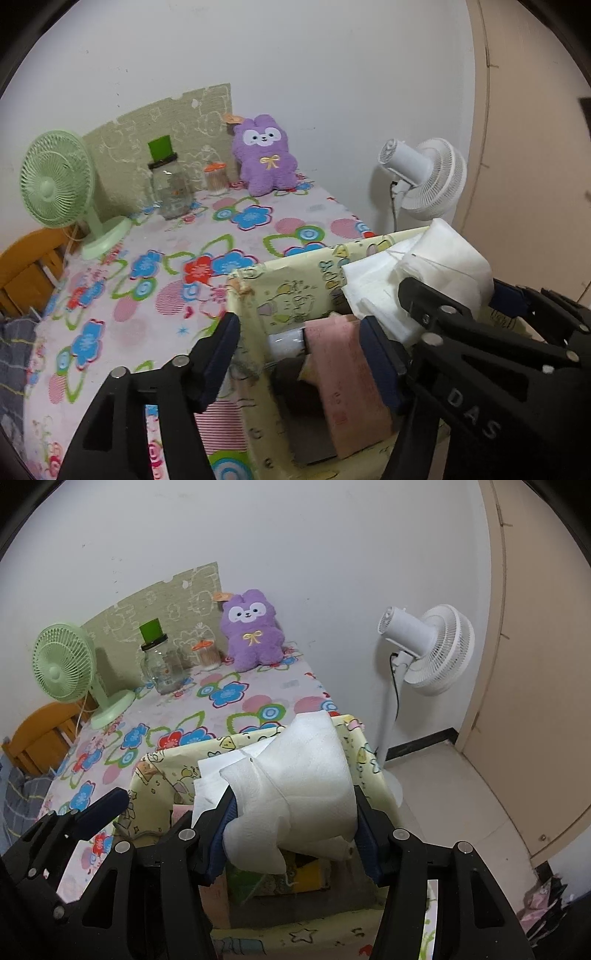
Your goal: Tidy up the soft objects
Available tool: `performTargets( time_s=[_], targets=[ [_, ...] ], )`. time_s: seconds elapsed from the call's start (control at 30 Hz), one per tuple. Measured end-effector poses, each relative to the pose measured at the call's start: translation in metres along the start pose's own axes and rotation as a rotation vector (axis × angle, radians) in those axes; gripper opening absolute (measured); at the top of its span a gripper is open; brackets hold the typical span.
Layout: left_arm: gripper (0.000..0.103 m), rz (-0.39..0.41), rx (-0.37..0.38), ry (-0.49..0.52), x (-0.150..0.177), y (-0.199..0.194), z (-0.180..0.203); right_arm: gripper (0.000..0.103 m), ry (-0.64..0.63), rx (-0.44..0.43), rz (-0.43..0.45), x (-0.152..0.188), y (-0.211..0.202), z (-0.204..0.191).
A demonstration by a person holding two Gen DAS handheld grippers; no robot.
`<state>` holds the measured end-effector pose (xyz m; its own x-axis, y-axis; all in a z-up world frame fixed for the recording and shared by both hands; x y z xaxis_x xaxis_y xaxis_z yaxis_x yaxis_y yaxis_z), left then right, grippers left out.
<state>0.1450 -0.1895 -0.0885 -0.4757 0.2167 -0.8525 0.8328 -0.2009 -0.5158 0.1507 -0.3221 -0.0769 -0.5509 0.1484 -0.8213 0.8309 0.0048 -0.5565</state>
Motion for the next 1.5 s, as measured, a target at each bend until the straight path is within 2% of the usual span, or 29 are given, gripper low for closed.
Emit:
performTargets(
  time_s=[0.03, 0.17, 0.27, 0.33, 0.53, 0.73, 0.97, 1.1, 1.27, 1.5],
  targets=[
    [0.076, 0.003, -0.007, 0.008, 0.001, -0.001, -0.001, 0.062, 0.003, -0.009, -0.003, 0.000, 0.001, -0.002],
    [0.077, -0.008, -0.023, 0.001, 0.004, -0.001, -0.009, 0.065, 0.009, -0.037, -0.011, 0.003, 0.006, -0.008],
    [0.078, -0.013, -0.029, -0.003, 0.006, 0.000, -0.012, 0.071, 0.021, -0.059, -0.009, 0.004, 0.007, -0.012],
    [0.079, -0.016, -0.029, -0.003, 0.007, 0.000, -0.013, 0.082, 0.035, -0.081, -0.001, 0.005, 0.006, -0.014],
    [0.079, -0.022, -0.016, -0.006, 0.010, 0.000, -0.013, 0.092, 0.016, -0.081, 0.002, 0.007, 0.003, -0.019],
    [0.080, -0.023, 0.001, -0.008, 0.011, -0.002, -0.011, 0.096, 0.002, -0.053, 0.002, 0.011, -0.003, -0.020],
    [0.083, -0.003, 0.007, -0.010, 0.011, -0.010, -0.011, 0.097, 0.001, -0.049, 0.025, 0.012, -0.018, -0.021],
    [0.089, 0.026, 0.017, -0.019, 0.009, -0.022, -0.016, 0.097, -0.003, -0.046, 0.051, 0.009, -0.030, -0.025],
    [0.092, 0.044, 0.010, -0.030, 0.007, -0.034, -0.024, 0.101, -0.019, -0.033, 0.084, 0.005, -0.043, -0.034],
    [0.097, 0.076, -0.028, -0.043, 0.005, -0.056, -0.043, 0.101, -0.019, -0.064, 0.111, 0.002, -0.058, -0.052]
  ],
)
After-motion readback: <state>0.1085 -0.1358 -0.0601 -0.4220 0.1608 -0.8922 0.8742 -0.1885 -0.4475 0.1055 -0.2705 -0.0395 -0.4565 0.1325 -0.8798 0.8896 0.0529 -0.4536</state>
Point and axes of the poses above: each gripper's, at about its wrist camera, not at the fingertips, and y roughly the way its jaws point, z to its right, x to its underside, the point moved 4 cm from there along y, roughly the way its jaws point, and after that the axes turned 10 degrees about z, right-handed, at the moved point
